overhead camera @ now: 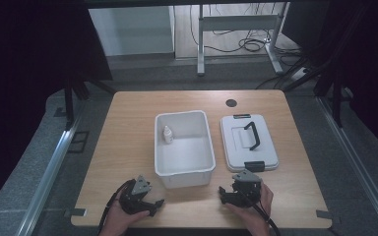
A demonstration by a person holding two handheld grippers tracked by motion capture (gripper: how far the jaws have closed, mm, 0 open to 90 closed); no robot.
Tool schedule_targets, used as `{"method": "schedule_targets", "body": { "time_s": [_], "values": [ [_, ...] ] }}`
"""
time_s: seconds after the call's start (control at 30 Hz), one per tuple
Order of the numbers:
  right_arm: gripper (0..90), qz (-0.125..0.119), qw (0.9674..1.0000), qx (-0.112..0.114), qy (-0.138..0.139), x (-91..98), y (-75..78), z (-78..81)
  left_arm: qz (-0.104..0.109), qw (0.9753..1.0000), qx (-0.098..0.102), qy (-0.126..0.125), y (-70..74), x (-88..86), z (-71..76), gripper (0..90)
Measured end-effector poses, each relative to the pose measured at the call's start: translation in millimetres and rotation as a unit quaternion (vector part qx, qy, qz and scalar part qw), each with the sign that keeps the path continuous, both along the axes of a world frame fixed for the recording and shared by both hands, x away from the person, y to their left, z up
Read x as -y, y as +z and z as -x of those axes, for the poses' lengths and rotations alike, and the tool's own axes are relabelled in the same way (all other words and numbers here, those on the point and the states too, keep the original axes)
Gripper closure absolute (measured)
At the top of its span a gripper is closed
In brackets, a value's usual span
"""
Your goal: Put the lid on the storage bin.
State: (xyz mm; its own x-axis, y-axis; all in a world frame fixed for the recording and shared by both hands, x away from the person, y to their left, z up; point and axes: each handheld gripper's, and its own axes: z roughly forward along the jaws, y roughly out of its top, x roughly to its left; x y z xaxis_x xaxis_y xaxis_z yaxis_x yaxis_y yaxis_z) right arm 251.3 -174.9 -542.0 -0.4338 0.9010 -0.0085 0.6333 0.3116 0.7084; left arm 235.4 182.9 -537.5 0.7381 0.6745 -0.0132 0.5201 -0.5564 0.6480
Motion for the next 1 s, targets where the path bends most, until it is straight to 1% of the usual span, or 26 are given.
{"method": "schedule_targets", "body": {
  "time_s": [0.2,0.23,0.3,0.47,0.53,0.57,0.7,0.93,0.97,1.0],
  "values": [
    [11.6,-0.005,1.0000,-0.004,-0.005,0.2,1.5,3.1,0.000,1.0000,0.000,0.000,-0.1,0.4,-0.3,16.6],
    [12.2,-0.009,0.9999,-0.005,-0.012,1.4,2.0,4.1,0.000,1.0000,0.001,0.000,-0.1,0.5,-0.3,16.6],
    [12.6,-0.011,0.9998,-0.007,-0.014,1.9,2.3,4.5,0.000,1.0000,0.000,-0.001,-0.1,0.7,-0.4,16.6],
    [15.3,-0.020,0.9993,-0.007,-0.031,3.2,3.1,5.4,0.001,1.0000,0.000,-0.002,-0.2,1.0,-0.6,16.6],
    [15.2,-0.018,0.9991,-0.008,-0.038,4.7,3.6,5.4,0.001,1.0000,0.000,-0.001,-0.2,1.1,-0.6,16.6],
    [15.0,-0.024,0.9991,-0.010,-0.033,5.5,3.8,5.0,0.001,1.0000,-0.001,-0.002,-0.2,1.2,-0.7,16.6],
    [15.2,-0.032,0.9992,-0.012,-0.023,5.4,5.5,6.7,0.002,1.0000,-0.001,-0.002,-0.3,1.3,-0.8,16.6],
    [18.3,-0.034,0.9992,-0.019,-0.010,3.8,9.0,12.1,0.003,1.0000,-0.001,-0.001,-0.4,1.2,-0.6,16.6],
    [18.7,-0.035,0.9993,-0.014,-0.009,4.9,11.1,13.4,0.003,1.0000,-0.001,-0.001,-0.5,1.1,-0.6,16.6],
    [18.7,-0.035,0.9993,-0.014,-0.009,4.9,11.1,13.4,0.003,1.0000,-0.001,-0.001,-0.5,1.1,-0.6,16.6]
  ]
}}
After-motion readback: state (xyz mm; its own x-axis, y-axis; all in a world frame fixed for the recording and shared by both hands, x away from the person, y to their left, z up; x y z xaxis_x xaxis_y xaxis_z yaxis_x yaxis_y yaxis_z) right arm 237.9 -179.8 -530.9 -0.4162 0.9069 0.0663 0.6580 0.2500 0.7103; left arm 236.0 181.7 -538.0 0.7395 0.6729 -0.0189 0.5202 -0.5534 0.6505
